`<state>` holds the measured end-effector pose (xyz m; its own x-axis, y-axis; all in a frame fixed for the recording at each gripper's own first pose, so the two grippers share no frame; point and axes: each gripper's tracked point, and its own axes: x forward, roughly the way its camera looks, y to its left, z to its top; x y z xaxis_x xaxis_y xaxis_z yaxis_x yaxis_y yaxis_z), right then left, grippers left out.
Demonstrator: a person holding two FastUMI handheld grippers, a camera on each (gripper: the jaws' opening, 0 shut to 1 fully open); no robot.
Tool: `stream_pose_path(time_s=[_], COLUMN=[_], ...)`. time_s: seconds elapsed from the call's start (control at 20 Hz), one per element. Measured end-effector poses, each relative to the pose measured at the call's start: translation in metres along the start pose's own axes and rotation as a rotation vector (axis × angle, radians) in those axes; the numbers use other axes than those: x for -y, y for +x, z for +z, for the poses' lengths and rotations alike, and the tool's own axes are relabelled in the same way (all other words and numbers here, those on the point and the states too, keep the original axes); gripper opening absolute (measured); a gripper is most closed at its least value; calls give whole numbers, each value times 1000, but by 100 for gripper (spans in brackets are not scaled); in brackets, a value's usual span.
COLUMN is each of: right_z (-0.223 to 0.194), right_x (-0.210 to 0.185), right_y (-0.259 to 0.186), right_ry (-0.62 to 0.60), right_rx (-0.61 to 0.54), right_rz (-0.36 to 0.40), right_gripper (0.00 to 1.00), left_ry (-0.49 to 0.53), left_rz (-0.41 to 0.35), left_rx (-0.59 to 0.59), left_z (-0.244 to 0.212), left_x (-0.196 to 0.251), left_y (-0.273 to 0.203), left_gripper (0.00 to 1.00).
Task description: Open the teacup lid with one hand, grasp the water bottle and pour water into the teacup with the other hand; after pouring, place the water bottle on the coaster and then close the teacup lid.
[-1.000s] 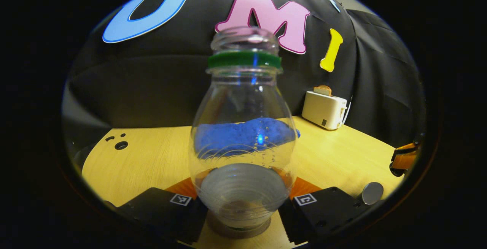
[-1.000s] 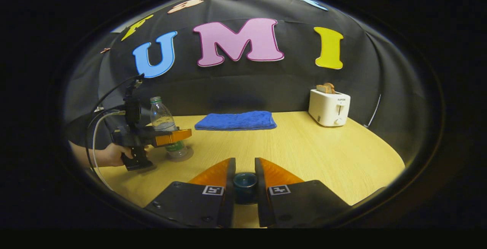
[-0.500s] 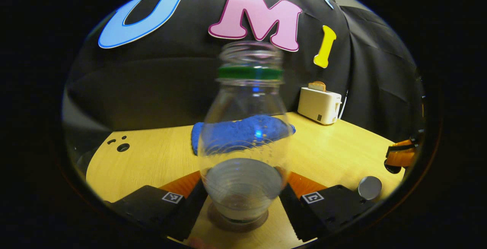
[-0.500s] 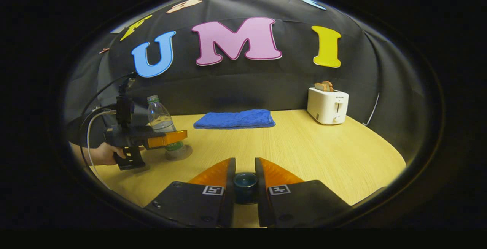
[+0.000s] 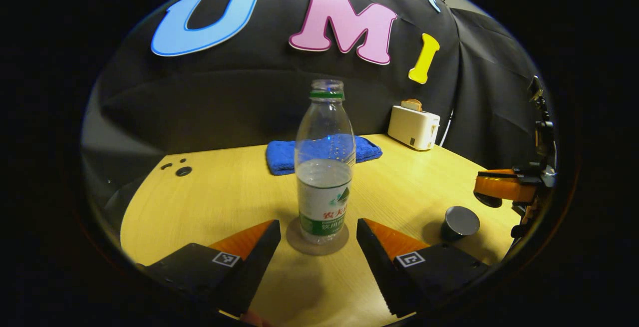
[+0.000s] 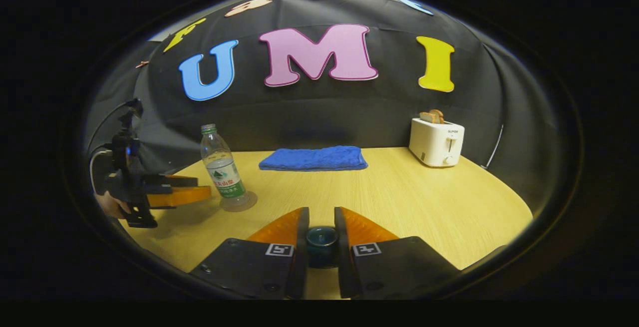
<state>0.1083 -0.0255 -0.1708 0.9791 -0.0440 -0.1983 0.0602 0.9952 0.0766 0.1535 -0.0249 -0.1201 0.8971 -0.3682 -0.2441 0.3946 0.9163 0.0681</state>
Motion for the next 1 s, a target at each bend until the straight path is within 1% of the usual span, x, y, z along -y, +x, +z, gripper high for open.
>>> stream_pose_path(time_s=[0.05, 0.2, 0.3, 0.35, 0.4, 0.45, 0.5, 0.6, 0.75, 0.8, 0.85, 0.95, 1.0], right_z=[-3, -13, -18, -19, -19, -19, -20, -26, -37, -42, -44, -41, -44], right_x=[-3, -13, -16, -18, -19, -19, -19, -19, -17, -19, -21, -25, -25], right_y=[1, 4, 8, 10, 13, 15, 18, 23, 25, 25, 24, 23, 24], right_ry=[-3, -20, -36, -36, -33, -33, -39, -52, -57, -57, -60, -74, -78], right_rx=[0, 1, 5, 12, 19, 27, 29, 19, 1, -9, -10, 12, 7], right_rz=[5, 22, 29, 32, 34, 33, 32, 33, 32, 37, 42, 49, 47], right_gripper=[28, 28, 28, 28, 23, 23, 28, 28, 28, 28, 29, 36, 33], left_ry=[-9, -77, -127, -155, -187, -221, -254, -303, -308, -302, -298, -286, -280], left_rz=[20, 50, 105, 120, 131, 135, 133, 132, 166, 166, 163, 149, 145], left_rx=[20, 56, 88, 101, 108, 111, 114, 108, 117, 119, 118, 116, 114], left_z=[5, 16, 23, 24, 23, 21, 18, 13, 12, 13, 13, 13, 13], left_x=[0, -1, -11, -13, -13, -12, -11, -11, -18, -17, -15, -9, -7], left_y=[-15, -53, -71, -80, -87, -92, -95, -95, -95, -95, -96, -94, -92], left_gripper=[97, 97, 97, 97, 97, 95, 95, 96, 96, 92, 95, 95, 96])
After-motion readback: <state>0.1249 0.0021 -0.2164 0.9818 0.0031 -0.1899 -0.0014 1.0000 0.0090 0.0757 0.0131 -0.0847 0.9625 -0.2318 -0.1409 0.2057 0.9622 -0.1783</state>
